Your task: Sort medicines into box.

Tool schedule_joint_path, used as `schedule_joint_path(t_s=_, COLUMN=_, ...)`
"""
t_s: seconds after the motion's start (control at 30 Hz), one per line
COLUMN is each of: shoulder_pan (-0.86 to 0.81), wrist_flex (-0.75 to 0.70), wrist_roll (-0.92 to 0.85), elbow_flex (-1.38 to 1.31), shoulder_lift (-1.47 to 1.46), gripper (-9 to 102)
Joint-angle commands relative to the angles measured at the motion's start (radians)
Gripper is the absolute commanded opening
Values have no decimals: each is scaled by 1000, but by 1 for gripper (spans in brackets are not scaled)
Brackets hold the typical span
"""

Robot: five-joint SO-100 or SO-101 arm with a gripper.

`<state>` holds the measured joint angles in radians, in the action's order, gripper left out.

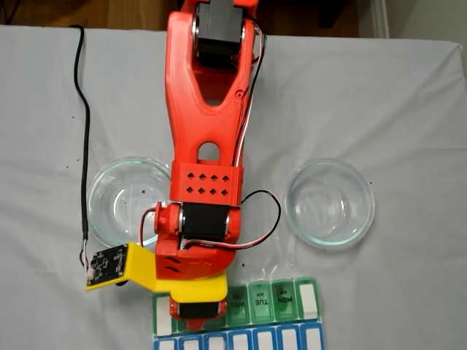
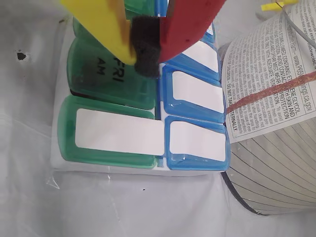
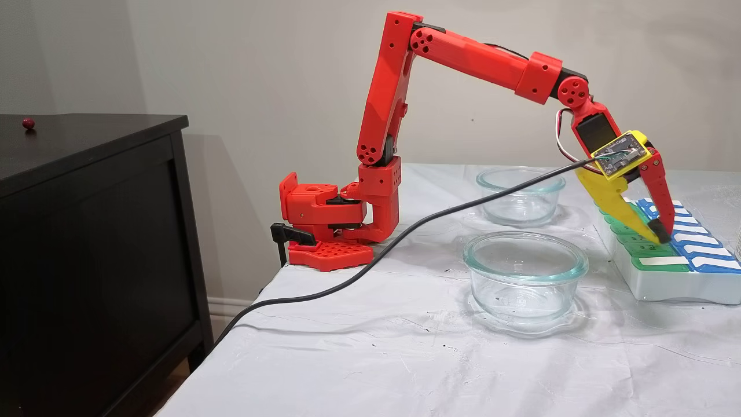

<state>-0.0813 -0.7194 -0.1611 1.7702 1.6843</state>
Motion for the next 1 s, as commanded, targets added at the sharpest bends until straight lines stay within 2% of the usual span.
schedule_joint_path(t_s=0.0, shoulder_pan=5, wrist_flex=-6, wrist_roll=3, elbow_flex=-3, shoulder_lift=34, gripper=0)
schedule_joint_path(t_s=0.37, shoulder_pan=-32, wrist_flex=44, wrist_roll=12, elbow_flex=-32, shoulder_lift=-31, gripper=0)
schedule_joint_path(t_s=0.73, shoulder_pan=-28, wrist_flex=-106, wrist_roll=-87, elbow_flex=0, shoulder_lift=-11, gripper=0)
schedule_joint_path(t_s=0.97, shoulder_pan=-31, wrist_flex=-141, wrist_roll=-126, elbow_flex=18, shoulder_lift=-2, gripper=0)
